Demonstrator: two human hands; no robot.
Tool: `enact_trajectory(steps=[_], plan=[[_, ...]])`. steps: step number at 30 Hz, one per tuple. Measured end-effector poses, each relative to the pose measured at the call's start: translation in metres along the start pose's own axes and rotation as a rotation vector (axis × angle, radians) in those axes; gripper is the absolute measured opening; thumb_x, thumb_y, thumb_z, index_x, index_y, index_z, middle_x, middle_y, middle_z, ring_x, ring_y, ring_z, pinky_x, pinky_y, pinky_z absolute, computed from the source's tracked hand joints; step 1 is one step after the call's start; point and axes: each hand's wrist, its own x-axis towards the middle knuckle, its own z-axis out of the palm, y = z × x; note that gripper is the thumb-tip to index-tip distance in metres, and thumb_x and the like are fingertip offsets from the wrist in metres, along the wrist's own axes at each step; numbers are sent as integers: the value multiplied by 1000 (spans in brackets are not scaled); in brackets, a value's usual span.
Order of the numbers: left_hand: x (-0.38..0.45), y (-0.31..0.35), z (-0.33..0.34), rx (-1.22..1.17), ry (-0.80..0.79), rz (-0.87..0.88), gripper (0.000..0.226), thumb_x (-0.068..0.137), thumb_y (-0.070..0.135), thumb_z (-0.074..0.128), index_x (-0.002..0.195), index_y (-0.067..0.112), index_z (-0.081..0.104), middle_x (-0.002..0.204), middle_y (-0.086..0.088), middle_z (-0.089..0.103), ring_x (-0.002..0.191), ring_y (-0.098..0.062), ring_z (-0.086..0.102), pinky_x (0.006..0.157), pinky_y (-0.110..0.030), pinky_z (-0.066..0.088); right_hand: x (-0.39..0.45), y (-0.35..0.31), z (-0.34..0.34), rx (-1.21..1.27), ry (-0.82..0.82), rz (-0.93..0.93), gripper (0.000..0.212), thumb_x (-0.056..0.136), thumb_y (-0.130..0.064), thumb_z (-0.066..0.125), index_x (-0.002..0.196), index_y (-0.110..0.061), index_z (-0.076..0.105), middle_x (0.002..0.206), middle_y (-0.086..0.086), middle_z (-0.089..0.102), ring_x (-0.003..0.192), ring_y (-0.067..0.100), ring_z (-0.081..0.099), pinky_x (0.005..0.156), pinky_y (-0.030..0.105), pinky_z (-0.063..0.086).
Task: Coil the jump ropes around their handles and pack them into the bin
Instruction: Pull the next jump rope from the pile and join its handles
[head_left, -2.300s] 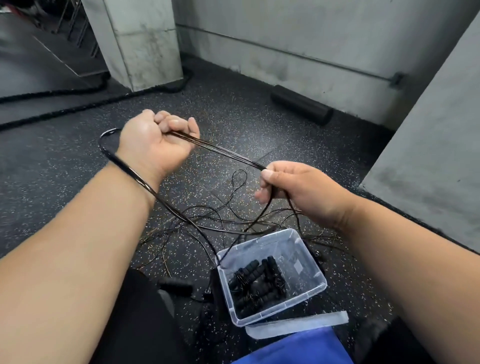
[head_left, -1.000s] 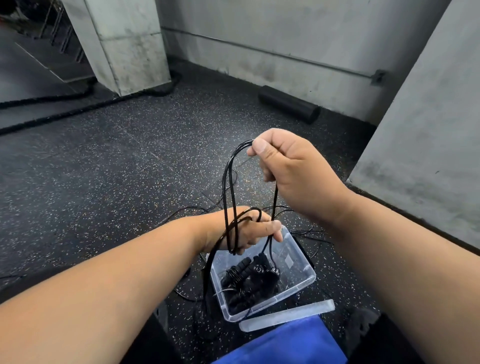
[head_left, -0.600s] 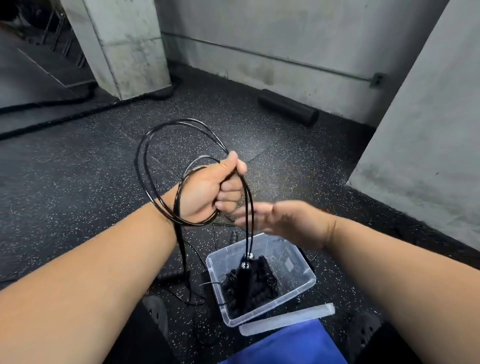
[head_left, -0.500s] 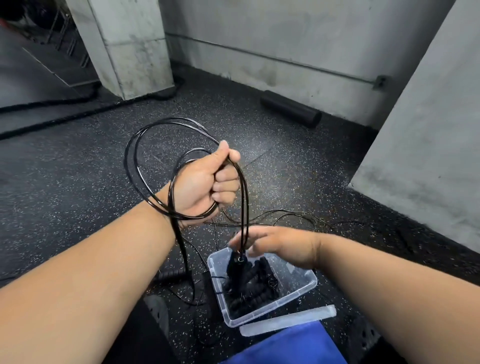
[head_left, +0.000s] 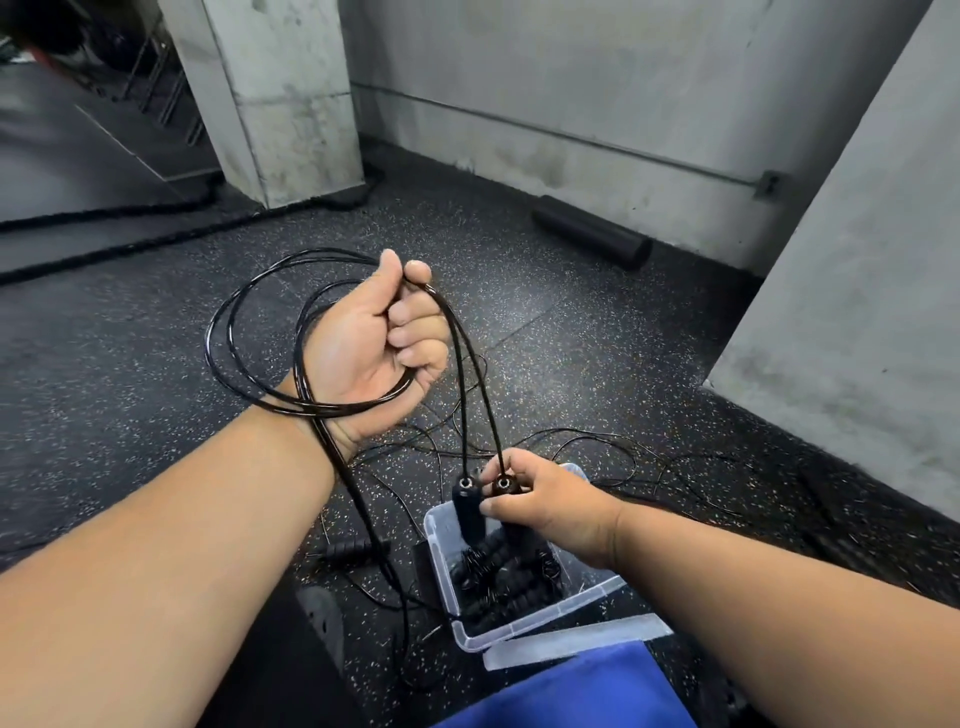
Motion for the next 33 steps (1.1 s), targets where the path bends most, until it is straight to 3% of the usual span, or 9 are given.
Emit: enact_trajectory(steps=[3, 6, 10, 13, 15, 18, 24, 29, 33], plan=[[-6, -4, 6, 17, 0, -3, 39, 108, 51, 42, 89, 23, 62, 59, 12, 39, 47, -1, 35, 45, -13, 26, -1, -5, 7, 37, -64, -6, 36, 83, -22, 84, 115, -28, 68, 106, 2, 68, 92, 14, 65, 91, 42, 57], [-14, -16, 14, 40, -8, -35, 35, 107, 50, 43, 93, 24, 61, 60, 12, 39, 47, -1, 35, 46, -13, 24, -4, -15, 19, 49, -65, -60, 46, 88, -14, 80, 128, -29, 64, 119, 10, 69, 101, 10, 67, 98, 29, 55], [-23, -27, 30, 81, 8, -53, 35, 106, 48, 43, 91, 23, 61, 58, 11, 38, 45, -1, 34, 43, -14, 24, -14, -24, 33, 45, -35, -101, 52, 92, -11, 76, 131, -37, 55, 106, -7, 70, 88, -4, 69, 80, 12, 50], [-31, -28, 44, 86, -12, -36, 35, 106, 48, 43, 91, 23, 62, 58, 11, 37, 45, -1, 33, 42, -14, 25, -19, -23, 35, 93, 5, -107, 41, 94, -14, 75, 130, -28, 62, 109, -1, 76, 89, 1, 72, 77, 13, 52], [-36, -26, 50, 70, -42, -20, 35, 106, 49, 43, 92, 23, 62, 60, 11, 38, 46, -2, 34, 42, -14, 25, -23, -22, 35, 104, 19, -78, 33, 94, -17, 75, 126, -16, 67, 101, 1, 76, 78, 4, 72, 65, 14, 54], [-45, -18, 53, 65, -72, 21, 36, 108, 49, 41, 94, 23, 62, 62, 11, 39, 47, -2, 36, 43, -14, 27, -32, -17, 34, 97, 15, -38, 22, 95, -25, 75, 113, -16, 69, 90, 5, 74, 68, 13, 70, 53, 23, 54], [-70, 37, 35, 154, 119, 282, 36, 108, 51, 43, 88, 29, 62, 68, 13, 38, 48, -1, 33, 44, -14, 29, -49, -24, 22, 38, 56, -35, 19, 90, -35, 77, 94, -18, 69, 81, 3, 68, 74, 21, 67, 70, 38, 58], [-92, 64, 16, 230, 267, 455, 38, 108, 51, 42, 83, 30, 63, 65, 14, 40, 47, -1, 33, 45, -13, 27, -69, -32, 12, -123, 94, -25, 34, 87, -37, 80, 100, -7, 68, 78, 1, 68, 68, 16, 67, 74, 36, 62], [-94, 68, 12, 432, 324, 552, 37, 109, 48, 38, 100, 29, 69, 60, 13, 37, 44, 0, 29, 43, -14, 22, -79, -33, 12, -198, 71, -16, 33, 85, -38, 81, 99, -11, 70, 80, 1, 71, 71, 15, 70, 81, 39, 62]])
